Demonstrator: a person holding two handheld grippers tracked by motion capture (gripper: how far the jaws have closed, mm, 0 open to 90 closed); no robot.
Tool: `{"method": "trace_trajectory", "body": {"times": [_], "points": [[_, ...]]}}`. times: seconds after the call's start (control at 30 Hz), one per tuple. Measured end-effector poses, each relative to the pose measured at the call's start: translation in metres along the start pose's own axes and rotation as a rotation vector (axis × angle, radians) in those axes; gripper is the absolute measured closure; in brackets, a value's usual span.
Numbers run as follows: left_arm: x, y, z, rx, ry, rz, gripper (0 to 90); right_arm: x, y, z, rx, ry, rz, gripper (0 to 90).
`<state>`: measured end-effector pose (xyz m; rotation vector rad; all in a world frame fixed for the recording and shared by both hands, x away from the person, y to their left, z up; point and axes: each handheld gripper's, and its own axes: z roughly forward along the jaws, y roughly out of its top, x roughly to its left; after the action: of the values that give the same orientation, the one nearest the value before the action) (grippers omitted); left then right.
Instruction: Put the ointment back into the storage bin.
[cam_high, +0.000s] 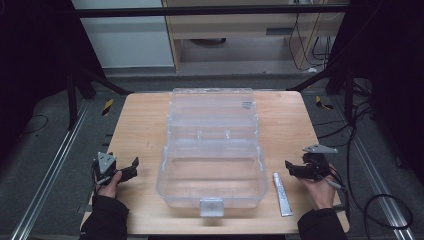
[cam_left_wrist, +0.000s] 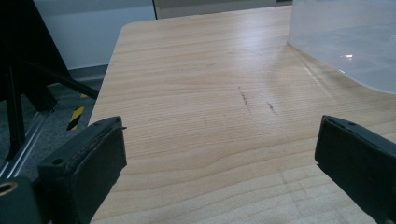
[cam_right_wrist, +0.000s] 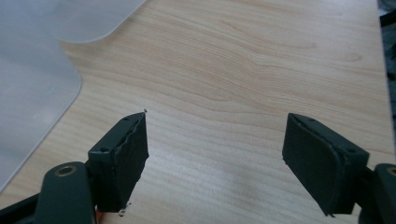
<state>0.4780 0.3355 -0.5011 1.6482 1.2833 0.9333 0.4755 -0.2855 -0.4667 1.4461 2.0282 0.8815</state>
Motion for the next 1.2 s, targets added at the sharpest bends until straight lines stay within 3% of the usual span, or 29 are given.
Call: {"method": "trace_trajectory", "body": {"times": [0.1,0.17,0.3,0.4,0.57,0.73,0.87,0.97,1.2], "points": [[0.0,0.0,0.0,0.001,-0.001,0.001,1.5,0.005,0.003,-0.01,0.012,-0.003,-0.024,25.0],[0.0,0.0,0.0,0.0,-0.002,0.0,1.5,0.007,0.006,-0.015,0.035,0.023,-0.019,30.2],[0.001,0.0,0.0,-0.001,-0.002,-0.005,1.5,0.011,0.009,-0.02,0.065,0.029,-0.034,31.1],[0.0,0.0,0.0,-0.001,-0.004,-0.003,1.5,0.018,0.013,-0.023,0.127,0.039,-0.061,32.6],[0.0,0.0,0.0,-0.002,-0.001,0.0,1.5,0.024,0.017,-0.026,0.189,0.05,-0.04,36.0],[0.0,0.0,0.0,0.0,-0.001,0.005,1.5,0.03,0.018,-0.029,0.266,0.066,-0.058,38.4],[0.0,0.0,0.0,0.0,-0.002,0.005,1.5,0.036,0.02,-0.03,0.331,0.09,-0.035,39.6],[0.0,0.0,0.0,0.0,-0.002,0.005,1.5,0.04,0.024,-0.031,0.359,0.09,-0.051,39.7],[0.0,0.0,0.0,0.001,-0.003,0.007,1.5,0.047,0.031,-0.031,0.422,0.1,-0.033,40.4]]}}
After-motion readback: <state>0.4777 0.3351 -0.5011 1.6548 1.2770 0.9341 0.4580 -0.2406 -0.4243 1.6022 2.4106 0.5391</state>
